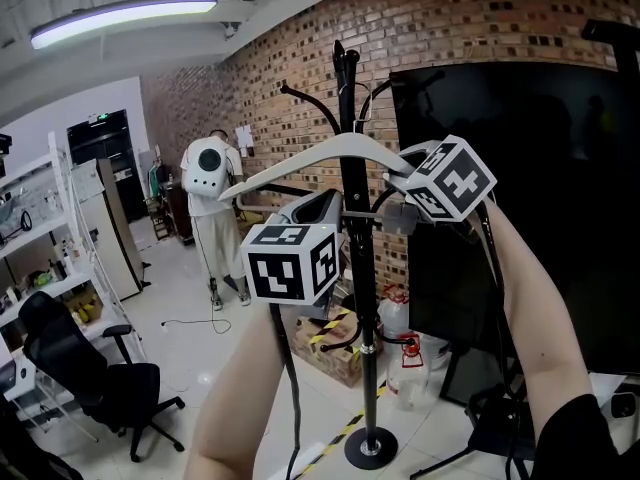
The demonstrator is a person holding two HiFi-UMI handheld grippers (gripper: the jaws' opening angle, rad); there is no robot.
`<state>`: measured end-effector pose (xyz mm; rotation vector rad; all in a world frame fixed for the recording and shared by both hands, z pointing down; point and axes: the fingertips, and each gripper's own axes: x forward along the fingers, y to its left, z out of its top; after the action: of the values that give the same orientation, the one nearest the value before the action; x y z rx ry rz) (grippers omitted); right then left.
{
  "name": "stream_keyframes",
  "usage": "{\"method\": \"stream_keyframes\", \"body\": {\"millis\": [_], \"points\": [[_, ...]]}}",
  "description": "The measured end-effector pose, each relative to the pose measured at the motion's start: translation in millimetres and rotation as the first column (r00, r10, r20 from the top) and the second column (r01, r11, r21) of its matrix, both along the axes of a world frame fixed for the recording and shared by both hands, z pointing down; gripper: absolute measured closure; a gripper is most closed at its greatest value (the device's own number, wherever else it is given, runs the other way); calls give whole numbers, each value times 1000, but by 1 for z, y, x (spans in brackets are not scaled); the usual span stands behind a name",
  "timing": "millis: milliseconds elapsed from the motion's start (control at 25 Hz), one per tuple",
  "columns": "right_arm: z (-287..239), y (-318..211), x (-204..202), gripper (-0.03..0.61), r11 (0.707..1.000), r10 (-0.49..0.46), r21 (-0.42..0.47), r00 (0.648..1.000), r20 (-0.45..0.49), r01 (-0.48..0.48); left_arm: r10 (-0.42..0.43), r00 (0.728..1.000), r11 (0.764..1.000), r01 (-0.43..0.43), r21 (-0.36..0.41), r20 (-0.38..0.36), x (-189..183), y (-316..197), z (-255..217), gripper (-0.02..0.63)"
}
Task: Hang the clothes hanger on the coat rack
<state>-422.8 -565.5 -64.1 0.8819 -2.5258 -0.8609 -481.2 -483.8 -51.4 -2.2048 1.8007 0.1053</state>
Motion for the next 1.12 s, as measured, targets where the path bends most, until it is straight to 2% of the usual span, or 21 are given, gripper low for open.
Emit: {"method": "stream_keyframes", "body": {"millis": [120,320,680,960,1120], "points": [[2,1,-2,471,999,-21,-25,1000,4,21,3,1000,1000,-3,-3,-4,1,1,2,609],[12,-9,-1,471,1000,5,-23,998,-56,-7,2,1000,1000,-2,1,-5,-1,4,2,609],[29,-13,-15,470,997,-20,-73,999,-31,17,-15,1000,1000,15,-17,-16,-9,-6,15,609],[64,-31,-19,468,997,51,-50,994,-101,-56,-13,999,999,11,-38,-46,-20,-14,29,609],[64,-27,-24,469,997,24,-66,998,-55,-27,-17,998,999,14,-48,-55,-25,-17,35,609]]}}
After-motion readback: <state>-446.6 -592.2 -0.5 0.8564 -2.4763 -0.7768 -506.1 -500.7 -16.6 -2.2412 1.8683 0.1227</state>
